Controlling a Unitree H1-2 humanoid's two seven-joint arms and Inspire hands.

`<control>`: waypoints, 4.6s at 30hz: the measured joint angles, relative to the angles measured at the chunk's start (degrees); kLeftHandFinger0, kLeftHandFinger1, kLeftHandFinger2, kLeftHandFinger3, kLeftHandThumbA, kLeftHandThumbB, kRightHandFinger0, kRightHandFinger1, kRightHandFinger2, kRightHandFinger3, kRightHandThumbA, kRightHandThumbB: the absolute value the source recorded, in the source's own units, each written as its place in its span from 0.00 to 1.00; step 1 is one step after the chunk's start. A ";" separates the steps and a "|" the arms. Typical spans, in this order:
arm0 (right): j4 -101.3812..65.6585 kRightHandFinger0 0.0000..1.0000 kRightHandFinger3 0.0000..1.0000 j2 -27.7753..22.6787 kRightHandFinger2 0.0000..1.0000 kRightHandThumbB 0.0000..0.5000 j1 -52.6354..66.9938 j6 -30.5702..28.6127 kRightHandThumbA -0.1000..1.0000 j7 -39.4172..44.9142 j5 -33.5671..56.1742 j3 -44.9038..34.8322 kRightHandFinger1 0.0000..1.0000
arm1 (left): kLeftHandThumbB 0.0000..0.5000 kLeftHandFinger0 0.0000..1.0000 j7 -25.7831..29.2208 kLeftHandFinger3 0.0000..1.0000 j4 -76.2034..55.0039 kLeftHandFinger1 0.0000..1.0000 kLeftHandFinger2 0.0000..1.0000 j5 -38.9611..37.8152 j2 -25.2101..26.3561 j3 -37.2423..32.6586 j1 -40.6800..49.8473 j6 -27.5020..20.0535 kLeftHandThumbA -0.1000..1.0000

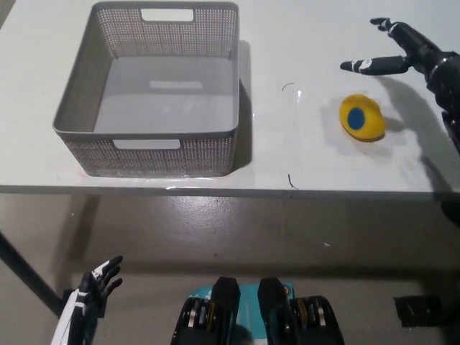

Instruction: Use the right hand to pick up a yellow duck toy and place it into a container on the left hand side

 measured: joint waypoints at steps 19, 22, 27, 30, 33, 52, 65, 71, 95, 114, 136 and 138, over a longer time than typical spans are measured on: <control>14.23 1.00 1.00 1.65 1.00 1.00 -6.23 -2.86 0.82 1.03 -3.41 7.18 1.00 | 0.49 1.00 -0.01 1.00 -0.29 1.00 1.00 -0.04 0.95 0.27 -0.02 -0.06 1.00; 14.42 1.00 1.00 1.71 1.00 1.00 -6.23 -3.04 0.78 1.66 -3.36 7.14 1.00 | 0.47 1.00 -0.01 1.00 -0.29 1.00 1.00 -0.04 0.96 0.27 -0.02 -0.06 1.00; 14.63 1.00 1.00 2.11 1.00 1.00 -6.24 -3.12 0.75 3.18 -3.30 7.10 1.00 | 0.48 1.00 -0.03 1.00 -0.30 1.00 1.00 -0.09 0.96 0.27 -0.15 -0.06 1.00; 14.94 1.00 1.00 2.30 1.00 1.00 -6.24 -3.20 0.76 3.80 -3.34 7.12 1.00 | 0.49 1.00 -0.03 1.00 -0.33 1.00 1.00 -0.09 0.98 0.27 -0.26 -0.06 1.00; 15.28 1.00 1.00 2.44 1.00 1.00 -6.24 -3.22 0.73 4.54 -3.42 7.18 1.00 | 0.48 1.00 -0.04 1.00 -0.32 1.00 1.00 -0.12 1.01 0.27 -0.59 -0.06 1.00; 17.36 1.00 1.00 5.17 1.00 1.00 -4.33 -4.33 0.72 6.88 -6.09 12.65 1.00 | 0.42 1.00 -0.04 1.00 -0.40 1.00 1.00 -0.74 1.30 0.65 -0.99 -0.06 1.00; 17.66 1.00 1.00 6.13 1.00 1.00 -3.17 -5.00 0.75 5.58 -7.91 15.49 1.00 | 0.38 1.00 -0.12 1.00 -0.41 1.00 1.00 -0.98 1.52 1.22 -0.99 -0.06 1.00; 17.67 1.00 1.00 6.11 1.00 1.00 -2.92 -5.07 0.71 5.18 -8.51 15.95 1.00 | 0.47 1.00 -0.12 1.00 -0.44 1.00 1.00 -1.15 1.51 2.22 -1.09 -0.06 1.00; 18.64 0.22 0.78 6.96 0.88 0.37 0.74 -10.40 0.00 -14.55 -8.51 14.03 0.66 | 0.44 1.00 -0.19 1.00 -0.40 1.00 1.00 -2.72 1.50 3.57 -3.51 -0.15 1.00; 18.90 0.08 1.00 6.44 0.95 0.44 -1.59 -14.11 0.00 -19.48 -7.75 8.89 0.53 | 0.50 1.00 -0.17 1.00 -0.32 1.00 1.00 -2.95 1.46 3.64 -4.76 -0.16 1.00; 17.94 0.03 1.00 11.14 0.96 0.36 -15.94 -17.52 0.00 -22.65 -4.33 0.99 0.59 | 0.51 1.00 -0.16 1.00 -0.34 1.00 1.00 -2.96 1.45 3.64 -4.74 -0.16 1.00; 17.66 0.04 0.96 12.32 0.98 0.36 -16.93 -17.62 0.00 -22.65 -3.99 0.71 0.58 | 0.53 1.00 -0.18 1.00 -0.34 1.00 1.00 -2.96 1.46 3.63 -4.74 -0.16 1.00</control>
